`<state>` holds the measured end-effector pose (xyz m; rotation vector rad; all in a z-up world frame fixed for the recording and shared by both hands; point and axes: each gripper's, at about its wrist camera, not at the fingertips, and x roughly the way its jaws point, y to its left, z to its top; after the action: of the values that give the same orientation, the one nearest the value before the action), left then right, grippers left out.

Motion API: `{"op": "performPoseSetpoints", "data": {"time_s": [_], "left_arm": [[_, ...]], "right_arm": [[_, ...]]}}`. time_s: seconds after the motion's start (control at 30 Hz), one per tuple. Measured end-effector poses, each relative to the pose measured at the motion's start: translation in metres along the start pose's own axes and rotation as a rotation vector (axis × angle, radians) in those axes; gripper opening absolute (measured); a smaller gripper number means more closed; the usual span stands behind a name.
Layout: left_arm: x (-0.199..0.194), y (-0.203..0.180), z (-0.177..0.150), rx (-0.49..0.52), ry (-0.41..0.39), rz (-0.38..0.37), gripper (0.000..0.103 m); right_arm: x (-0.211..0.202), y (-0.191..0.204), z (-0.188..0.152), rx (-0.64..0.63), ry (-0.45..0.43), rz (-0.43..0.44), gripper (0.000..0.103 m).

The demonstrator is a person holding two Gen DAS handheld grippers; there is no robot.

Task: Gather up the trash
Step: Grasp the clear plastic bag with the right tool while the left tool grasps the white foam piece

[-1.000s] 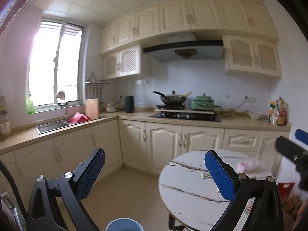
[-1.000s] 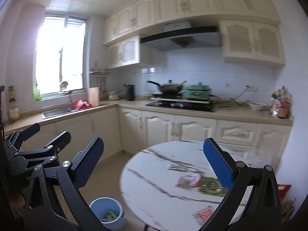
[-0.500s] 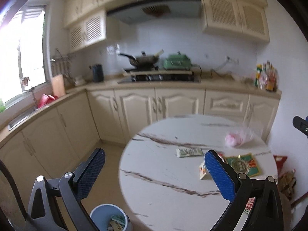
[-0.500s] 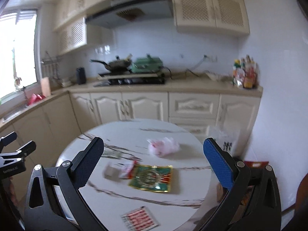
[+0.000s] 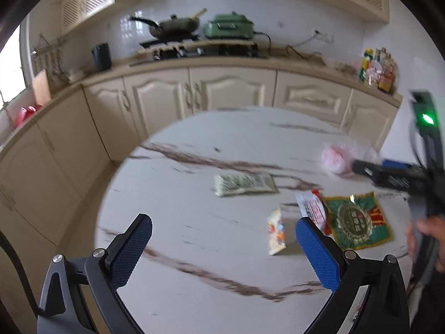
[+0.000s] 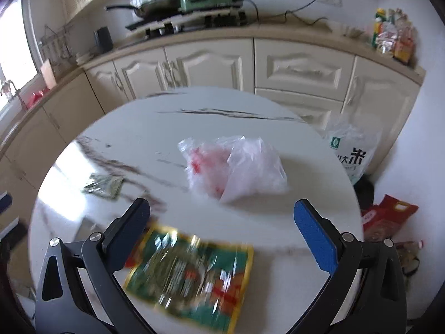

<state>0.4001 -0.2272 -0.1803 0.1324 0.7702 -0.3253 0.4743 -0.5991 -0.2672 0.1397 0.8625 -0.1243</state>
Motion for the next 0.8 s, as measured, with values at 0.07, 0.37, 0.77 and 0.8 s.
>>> {"op": "performPoseSetpoints", "data": {"time_s": [0.07,0.37,0.77,0.8], "left_arm": [[0.007,-0.007,-0.001,0.015,0.009,-0.021,0.102],[0.059,-0.017,0.013,0.030,0.096,-0.055,0.102],[0.103,-0.017,0.014,0.001,0.157,-0.090,0.102],[0.106,-0.018,0.016,-0.003,0.161,-0.095,0.102]], "right_arm": [[0.019,-0.002,0.008,-0.006,0.025,-0.044,0.103],[0.069,-0.007,0.026,-0.008,0.079,0.012,0.101],[0.042,-0.018,0.012,0.016,0.027,0.070,0.052],[0.037,-0.018,0.010,0.014,0.021,0.071,0.052]]}}
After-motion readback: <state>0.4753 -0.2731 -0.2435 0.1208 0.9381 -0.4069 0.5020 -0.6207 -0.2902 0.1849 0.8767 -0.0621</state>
